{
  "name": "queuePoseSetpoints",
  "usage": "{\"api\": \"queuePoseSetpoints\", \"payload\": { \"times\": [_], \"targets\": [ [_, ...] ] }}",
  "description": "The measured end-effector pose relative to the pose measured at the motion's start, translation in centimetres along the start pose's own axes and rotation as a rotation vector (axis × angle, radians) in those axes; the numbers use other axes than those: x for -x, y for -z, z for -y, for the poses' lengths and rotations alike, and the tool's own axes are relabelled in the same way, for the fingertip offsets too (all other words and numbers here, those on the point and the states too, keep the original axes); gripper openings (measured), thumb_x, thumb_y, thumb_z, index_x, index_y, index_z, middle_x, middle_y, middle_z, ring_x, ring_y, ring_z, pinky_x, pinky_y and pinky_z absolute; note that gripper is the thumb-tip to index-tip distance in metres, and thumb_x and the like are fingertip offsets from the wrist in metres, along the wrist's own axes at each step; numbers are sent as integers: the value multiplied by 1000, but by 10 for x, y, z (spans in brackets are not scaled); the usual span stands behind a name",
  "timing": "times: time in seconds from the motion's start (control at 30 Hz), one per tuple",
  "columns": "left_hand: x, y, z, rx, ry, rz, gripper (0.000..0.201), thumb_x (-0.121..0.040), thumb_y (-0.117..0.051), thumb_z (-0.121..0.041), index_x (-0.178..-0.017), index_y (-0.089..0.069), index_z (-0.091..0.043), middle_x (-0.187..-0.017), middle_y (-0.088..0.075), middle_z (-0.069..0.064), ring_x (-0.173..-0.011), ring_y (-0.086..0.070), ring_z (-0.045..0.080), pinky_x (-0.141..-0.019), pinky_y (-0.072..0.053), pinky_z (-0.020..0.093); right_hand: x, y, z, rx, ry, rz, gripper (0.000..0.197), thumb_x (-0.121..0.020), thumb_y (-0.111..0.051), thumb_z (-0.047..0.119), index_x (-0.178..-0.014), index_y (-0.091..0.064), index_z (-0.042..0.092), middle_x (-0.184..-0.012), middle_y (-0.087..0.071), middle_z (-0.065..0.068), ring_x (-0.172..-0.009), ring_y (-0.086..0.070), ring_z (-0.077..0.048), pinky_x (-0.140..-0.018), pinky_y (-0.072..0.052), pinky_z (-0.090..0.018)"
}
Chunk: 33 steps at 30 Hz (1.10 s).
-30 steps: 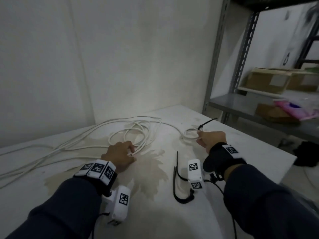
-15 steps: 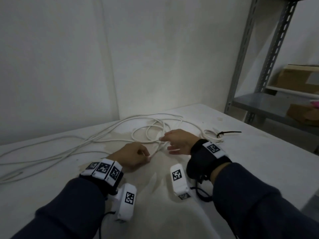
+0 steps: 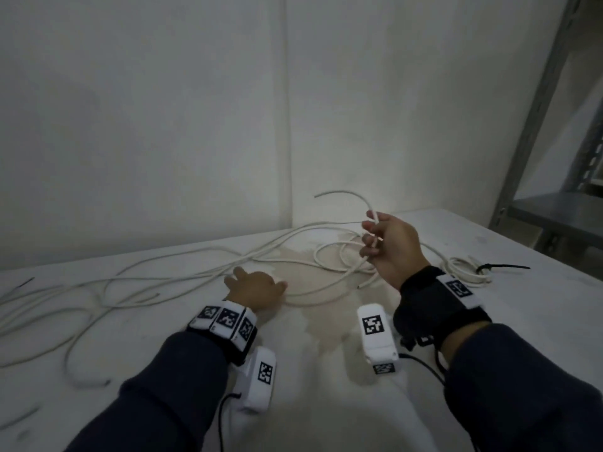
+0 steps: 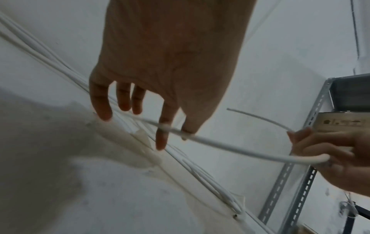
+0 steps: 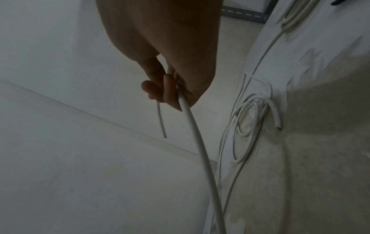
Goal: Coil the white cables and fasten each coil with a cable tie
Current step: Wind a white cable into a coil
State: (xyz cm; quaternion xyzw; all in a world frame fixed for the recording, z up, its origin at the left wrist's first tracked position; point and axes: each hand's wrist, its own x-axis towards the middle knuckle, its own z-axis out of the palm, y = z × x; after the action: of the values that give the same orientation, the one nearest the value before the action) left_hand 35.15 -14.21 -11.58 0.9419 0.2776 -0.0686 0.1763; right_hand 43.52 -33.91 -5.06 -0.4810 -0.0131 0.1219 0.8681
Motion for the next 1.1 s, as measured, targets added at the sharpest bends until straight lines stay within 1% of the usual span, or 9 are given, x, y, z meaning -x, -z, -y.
{"api": "queuePoseSetpoints", "payload": {
  "times": [0.07,0.17,0.27,0.33,0.43,0.57,0.67,0.93,1.1],
  "targets": [
    [9,2,-2,361,70,-140,48,-87,-58,-29,-131,-49,-9,-142,-33,24,-130,-31,38,-105,-31,38,10,-1,2,-33,3,-72,24,-90,-29,-6,-89,-48,9,-67,-43,-4,-33,-31,-7,-33,-19,-13],
    [16,1,5,1105,118,-212,67,-80,-61,0,-139,-30,-9,-124,-45,23,-81,-53,24,-78,-48,31,23,7,2,56,-15,-178,26,-88,-23,-5,-83,-45,9,-63,-41,-4,-28,-27,-6,-32,-17,-11],
    [26,11,17,1682,86,-202,10,-87,-47,5,-93,-54,1,-77,-56,7,-59,-50,10,-57,-49,18,40,16,-8,294,-150,-154,25,-87,-26,-4,-79,-45,9,-63,-44,-6,-41,-29,-10,-31,-17,-11],
    [40,26,21,1920,69,-238,22,-88,-39,6,-71,-45,-6,-49,-53,0,-48,-49,8,-48,-44,14,53,17,-19,416,-236,-90,18,-87,-32,-4,-80,-45,7,-69,-48,-10,-49,-29,-13,-31,-20,-12],
    [72,53,18,1721,-67,-293,18,-86,-47,0,-69,-52,-5,-46,-53,1,-47,-45,15,-38,-36,15,69,5,-37,485,-322,14,8,-91,-42,5,-84,-47,7,-75,-51,-13,-49,-32,-13,-31,-23,-12],
    [111,80,32,1401,-432,-363,33,-91,-54,-1,-120,-59,-15,-61,-47,-1,-42,-41,7,-40,-35,18,80,-28,-59,418,-367,137,15,-91,-54,21,-89,-45,9,-80,-54,-13,-38,-39,-11,-31,-26,-14],
    [135,100,61,1427,-597,-320,38,-94,-46,3,-122,-58,-21,-64,-47,-1,-46,-46,7,-44,-39,16,91,-60,-71,317,-355,178,20,-93,-53,30,-90,-46,11,-76,-53,-10,-36,-40,-11,-32,-25,-14],
    [148,137,158,1787,-453,-508,20,-99,-45,-15,-99,-63,-23,-59,-47,-7,-38,-36,3,-38,-30,14,114,-109,-87,93,-138,71,21,-95,-36,6,-81,-53,6,-67,-42,-5,-50,-30,-14,-34,-27,-16],
    [124,84,212,1654,164,-404,29,-97,-37,1,-70,-45,-6,-55,-45,8,-53,-41,18,-43,-46,23,113,-105,-102,143,-109,-32,25,-93,-33,4,-81,-55,6,-68,-46,-5,-49,-33,-14,-40,-32,-21]
  ]
}}
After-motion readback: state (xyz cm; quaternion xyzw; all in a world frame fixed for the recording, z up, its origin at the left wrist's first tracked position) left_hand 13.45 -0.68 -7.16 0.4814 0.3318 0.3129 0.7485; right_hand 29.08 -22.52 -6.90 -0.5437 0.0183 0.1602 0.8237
